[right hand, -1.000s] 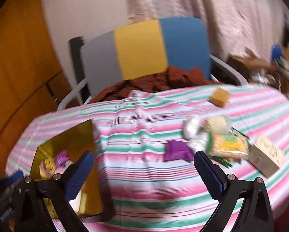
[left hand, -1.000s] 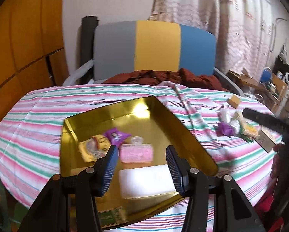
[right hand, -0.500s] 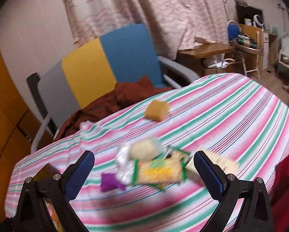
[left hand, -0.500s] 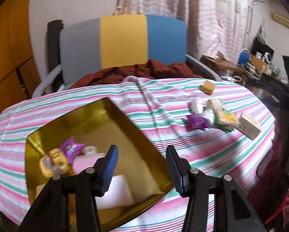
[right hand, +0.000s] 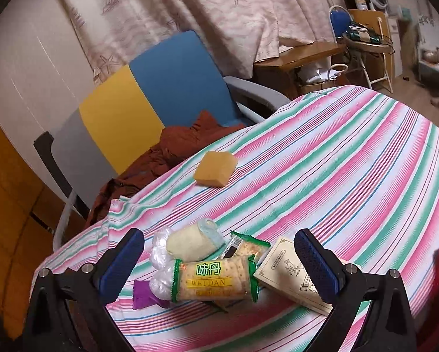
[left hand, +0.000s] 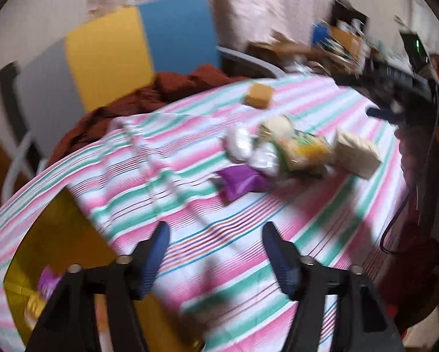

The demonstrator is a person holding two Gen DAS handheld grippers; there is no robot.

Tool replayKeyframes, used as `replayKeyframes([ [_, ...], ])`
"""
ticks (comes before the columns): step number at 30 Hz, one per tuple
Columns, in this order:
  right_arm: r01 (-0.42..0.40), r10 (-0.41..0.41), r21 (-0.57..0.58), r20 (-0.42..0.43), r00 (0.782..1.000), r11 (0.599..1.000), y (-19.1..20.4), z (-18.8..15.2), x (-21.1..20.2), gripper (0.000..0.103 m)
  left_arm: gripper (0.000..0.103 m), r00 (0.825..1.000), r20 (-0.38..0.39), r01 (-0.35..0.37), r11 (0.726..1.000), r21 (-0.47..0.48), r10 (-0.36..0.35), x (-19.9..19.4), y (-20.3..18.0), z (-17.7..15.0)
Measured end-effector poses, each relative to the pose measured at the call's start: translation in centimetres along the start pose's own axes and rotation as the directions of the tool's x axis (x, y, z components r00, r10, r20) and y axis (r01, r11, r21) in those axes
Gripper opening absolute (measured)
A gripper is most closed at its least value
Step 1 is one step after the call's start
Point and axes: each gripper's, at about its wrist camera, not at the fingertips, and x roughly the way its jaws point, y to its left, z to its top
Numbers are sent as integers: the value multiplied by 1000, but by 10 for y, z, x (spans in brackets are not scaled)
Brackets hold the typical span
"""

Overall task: Organize objects
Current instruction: 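Grasp the purple packet with the left tool while the right tool grasps a clear wrapped bundle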

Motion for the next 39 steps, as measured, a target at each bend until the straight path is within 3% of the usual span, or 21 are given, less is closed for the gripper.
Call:
replayKeyframes([
  [5, -41, 41, 19, -16, 999, 999, -2, -1, 1, 103, 71, 999, -53, 17, 989, 144, -9, 35, -14, 26],
  [9, -69, 70, 22, -37, 997, 997, -1, -1, 5, 103, 73, 992, -130, 32, 964, 265, 2, 69, -25, 38],
  [14, -85, 87, 41, -53, 995, 996, -5, 0, 8, 103, 74, 983, -185, 61, 929, 365, 8, 97, -30, 46],
  [20, -88, 92, 57, -69, 993, 994, -9, 2, 11, 103, 76, 980, -199, 93, 893, 441, -4, 114, -35, 53],
  [24, -85, 90, 59, -75, 993, 995, -9, 2, 13, 103, 75, 974, -223, 130, 897, 423, -36, 126, -33, 56],
  [26, -81, 86, 57, -79, 993, 995, -9, 1, 13, 103, 62, 971, -232, 143, 904, 403, -51, 129, -33, 55],
  [27, -79, 83, 57, -80, 993, 995, -9, 1, 14, 103, 49, 969, -238, 153, 908, 390, -61, 130, -32, 54],
  [35, -77, 81, 49, -88, 993, 996, -9, 0, 14, 103, 44, 966, -249, 134, 960, 246, -71, 118, -30, 39],
  [39, -84, 87, 30, -101, 991, 996, -6, -1, 16, 103, 44, 962, -260, 117, 986, 119, -83, 104, -27, 23],
])
